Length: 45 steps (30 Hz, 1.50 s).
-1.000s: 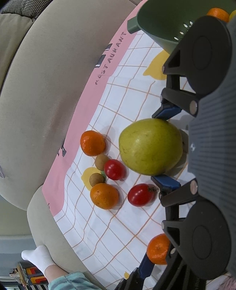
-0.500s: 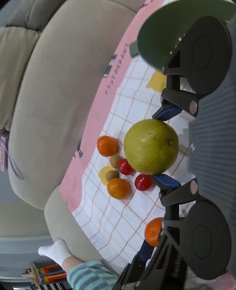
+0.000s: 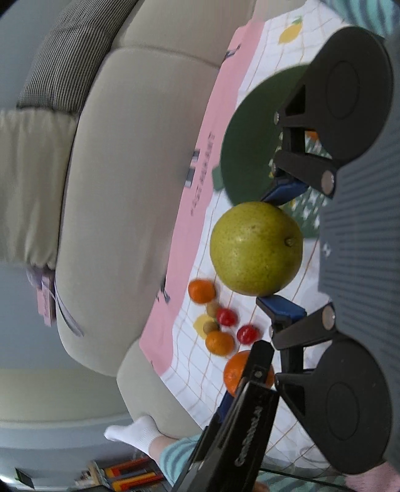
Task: Organize fruits
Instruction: 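Carry the mandarin and pear over the green colander, then lower both fruits into the colander and open both tools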
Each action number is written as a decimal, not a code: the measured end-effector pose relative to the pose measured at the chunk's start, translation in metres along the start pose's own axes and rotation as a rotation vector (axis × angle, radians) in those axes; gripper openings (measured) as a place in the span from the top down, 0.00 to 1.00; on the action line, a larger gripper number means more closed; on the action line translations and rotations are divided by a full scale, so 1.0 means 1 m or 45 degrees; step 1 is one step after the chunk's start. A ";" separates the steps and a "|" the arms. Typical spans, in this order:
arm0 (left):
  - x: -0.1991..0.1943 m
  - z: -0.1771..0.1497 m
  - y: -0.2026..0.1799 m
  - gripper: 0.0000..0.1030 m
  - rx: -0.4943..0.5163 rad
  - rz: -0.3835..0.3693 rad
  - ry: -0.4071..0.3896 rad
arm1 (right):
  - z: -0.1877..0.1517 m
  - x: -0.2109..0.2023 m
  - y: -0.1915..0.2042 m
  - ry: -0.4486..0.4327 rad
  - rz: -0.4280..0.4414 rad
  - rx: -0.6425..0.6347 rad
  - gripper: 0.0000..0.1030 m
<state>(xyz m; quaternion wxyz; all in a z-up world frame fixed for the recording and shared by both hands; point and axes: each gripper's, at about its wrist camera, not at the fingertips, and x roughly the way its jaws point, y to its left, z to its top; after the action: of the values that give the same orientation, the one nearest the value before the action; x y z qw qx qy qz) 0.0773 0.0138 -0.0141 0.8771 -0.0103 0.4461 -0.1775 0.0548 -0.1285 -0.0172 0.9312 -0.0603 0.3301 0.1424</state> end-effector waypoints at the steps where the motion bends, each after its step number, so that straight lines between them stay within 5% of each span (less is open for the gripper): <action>1: 0.000 0.002 -0.008 0.53 0.025 -0.010 -0.003 | -0.002 -0.004 -0.008 0.002 -0.008 0.014 0.41; 16: 0.048 0.034 -0.091 0.53 0.342 -0.045 0.118 | -0.032 -0.010 -0.064 0.128 0.004 -0.037 0.41; 31: 0.091 0.053 -0.118 0.53 0.635 0.101 0.241 | -0.026 0.043 -0.089 0.183 0.150 -0.393 0.41; 45: 0.130 0.057 -0.130 0.53 0.733 0.096 0.345 | -0.039 0.079 -0.096 0.265 0.188 -0.554 0.41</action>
<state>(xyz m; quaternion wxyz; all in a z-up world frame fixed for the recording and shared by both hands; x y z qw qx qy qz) 0.1532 -0.1575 -0.0580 0.7826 0.2784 0.4904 -0.2636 0.1191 -0.2103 -0.0953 0.8443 -0.2493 0.3893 0.2709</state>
